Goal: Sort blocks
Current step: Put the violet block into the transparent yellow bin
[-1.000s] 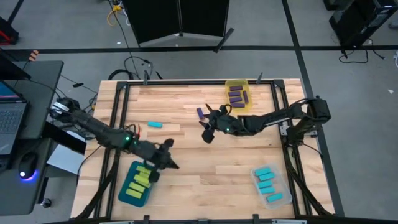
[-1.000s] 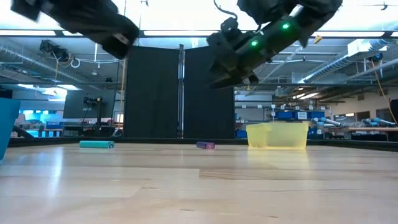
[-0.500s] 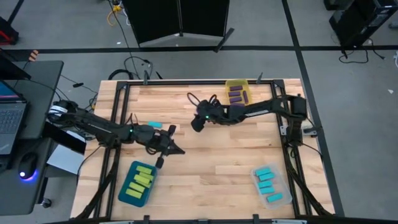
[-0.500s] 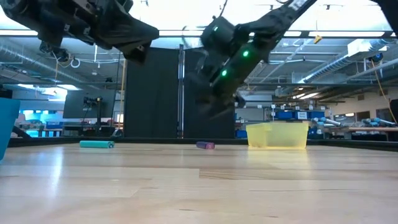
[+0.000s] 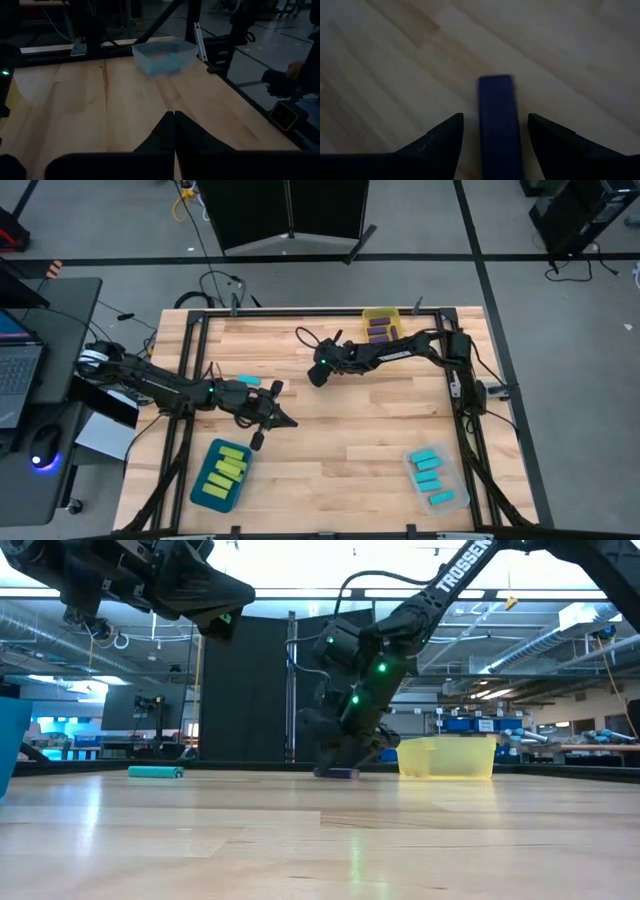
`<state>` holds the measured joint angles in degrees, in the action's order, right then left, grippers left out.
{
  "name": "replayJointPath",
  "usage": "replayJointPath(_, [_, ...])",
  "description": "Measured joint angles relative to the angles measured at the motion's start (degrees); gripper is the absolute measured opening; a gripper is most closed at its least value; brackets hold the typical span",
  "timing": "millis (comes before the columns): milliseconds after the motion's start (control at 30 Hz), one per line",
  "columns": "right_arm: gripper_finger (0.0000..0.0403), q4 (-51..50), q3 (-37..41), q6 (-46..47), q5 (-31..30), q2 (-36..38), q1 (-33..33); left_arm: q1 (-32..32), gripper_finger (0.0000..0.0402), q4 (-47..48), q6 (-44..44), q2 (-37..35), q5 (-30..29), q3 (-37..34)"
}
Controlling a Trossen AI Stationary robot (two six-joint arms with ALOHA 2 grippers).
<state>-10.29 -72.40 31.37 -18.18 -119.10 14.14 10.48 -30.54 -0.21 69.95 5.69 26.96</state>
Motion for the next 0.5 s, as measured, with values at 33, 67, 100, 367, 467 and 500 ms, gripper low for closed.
replayJointPath(33, [0.0233, 0.1, 0.0, 0.0, 0.0, -0.1, 0.1, 0.0, 0.0007, 0.0, 0.0, 0.0, 0.0, 0.0])
replayJointPath(67, [0.0233, 0.4, -0.1, 0.0, 0.0, -0.4, 0.2, 0.0, 0.0007, 0.0, 0.0, 0.0, 0.0, 0.0])
replayJointPath(100, [0.0232, 0.5, -0.1, 0.0, -0.2, -0.5, 0.3, 0.0, 0.0007, 0.0, 0.0, 0.0, 0.0, 0.0])
replayJointPath(367, [0.0137, 0.1, -0.2, -7.0, 3.2, -0.6, 1.0, 0.0, 0.0007, 0.0, -0.2, 0.0, 0.0, 0.0])
replayJointPath(467, [0.0117, -0.4, -0.2, -12.4, 8.4, -0.1, 1.8, 0.0, 0.0007, 0.0, -0.2, 0.0, 0.0, 0.0])
replayJointPath(500, [0.0117, -1.0, -0.2, -13.8, 9.7, 0.2, 2.1, 0.0, 0.0007, 0.0, -0.2, 0.0, 0.0, 0.0])
